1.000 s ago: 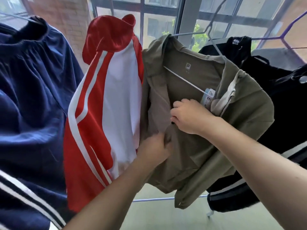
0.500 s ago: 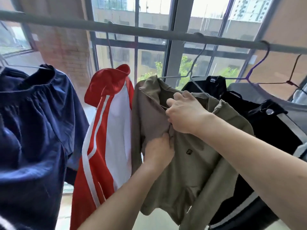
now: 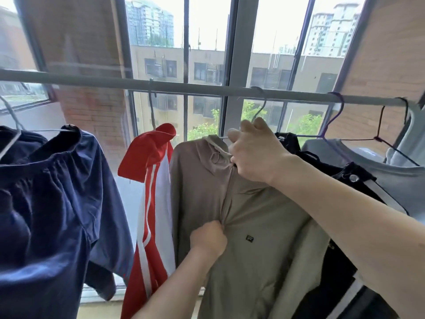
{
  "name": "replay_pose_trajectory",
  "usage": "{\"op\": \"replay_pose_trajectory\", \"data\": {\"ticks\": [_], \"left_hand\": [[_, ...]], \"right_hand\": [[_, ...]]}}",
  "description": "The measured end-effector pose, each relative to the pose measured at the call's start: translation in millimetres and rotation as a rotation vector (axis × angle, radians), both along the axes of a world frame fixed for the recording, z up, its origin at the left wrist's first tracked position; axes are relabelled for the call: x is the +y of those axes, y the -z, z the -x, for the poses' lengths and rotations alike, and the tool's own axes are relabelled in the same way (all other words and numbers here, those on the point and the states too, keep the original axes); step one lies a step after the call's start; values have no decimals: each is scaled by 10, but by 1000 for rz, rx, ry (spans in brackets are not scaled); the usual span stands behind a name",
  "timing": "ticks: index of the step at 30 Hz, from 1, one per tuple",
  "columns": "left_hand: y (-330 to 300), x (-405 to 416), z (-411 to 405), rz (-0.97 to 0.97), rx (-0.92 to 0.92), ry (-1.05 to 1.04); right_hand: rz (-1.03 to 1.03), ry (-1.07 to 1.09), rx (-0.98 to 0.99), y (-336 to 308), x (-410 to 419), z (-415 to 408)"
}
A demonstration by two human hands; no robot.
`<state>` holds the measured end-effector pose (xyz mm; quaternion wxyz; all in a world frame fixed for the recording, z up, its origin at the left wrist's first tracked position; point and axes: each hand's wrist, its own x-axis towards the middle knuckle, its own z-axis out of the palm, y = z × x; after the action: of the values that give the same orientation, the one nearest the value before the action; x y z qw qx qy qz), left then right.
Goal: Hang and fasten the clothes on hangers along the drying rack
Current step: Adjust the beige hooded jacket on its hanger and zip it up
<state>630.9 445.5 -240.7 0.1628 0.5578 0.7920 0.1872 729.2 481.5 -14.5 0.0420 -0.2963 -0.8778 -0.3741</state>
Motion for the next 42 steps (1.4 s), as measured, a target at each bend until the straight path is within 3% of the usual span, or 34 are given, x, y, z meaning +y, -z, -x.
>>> {"op": "replay_pose_trajectory", "data": {"ticks": [4,7,11,14,17,21,23,26,28,34,36,39,42], "left_hand": [[-81,57,34,129,26,19],[-317,66,42,135,-5,-22],[-945,91,46,-494,-319,-250],[-1482,268,81,-784,-526,-343],[-1836,629,203,-643,-521,-381],[-1989,901,282,-414,-375,-344],[-2020,959,263,-407,-340,-317],[-2019,1020,284,-418,-400,-327],[-2005,1059,303,-436,-493,-359],[-2265,1180,147,-723,-634,-178],[-2320,1181,130,-735,-644,-168],[-2208,1170,208,-600,-605,-194],[-2123,1088,215,-514,-569,-171]], "right_hand": [[14,-10,56,20,38,-69],[193,-56,221,18,63,-171],[552,-19,774,-1,181,-608],[823,294,815,67,348,-887],[1096,467,796,200,468,-1004],[1122,459,626,189,471,-1035],[1158,418,656,157,470,-1015],[1332,310,853,131,468,-960],[1306,247,902,147,509,-936],[843,76,1005,48,579,-843],[772,33,1001,9,564,-825],[848,125,946,91,552,-805],[1047,268,852,222,509,-808]]}}
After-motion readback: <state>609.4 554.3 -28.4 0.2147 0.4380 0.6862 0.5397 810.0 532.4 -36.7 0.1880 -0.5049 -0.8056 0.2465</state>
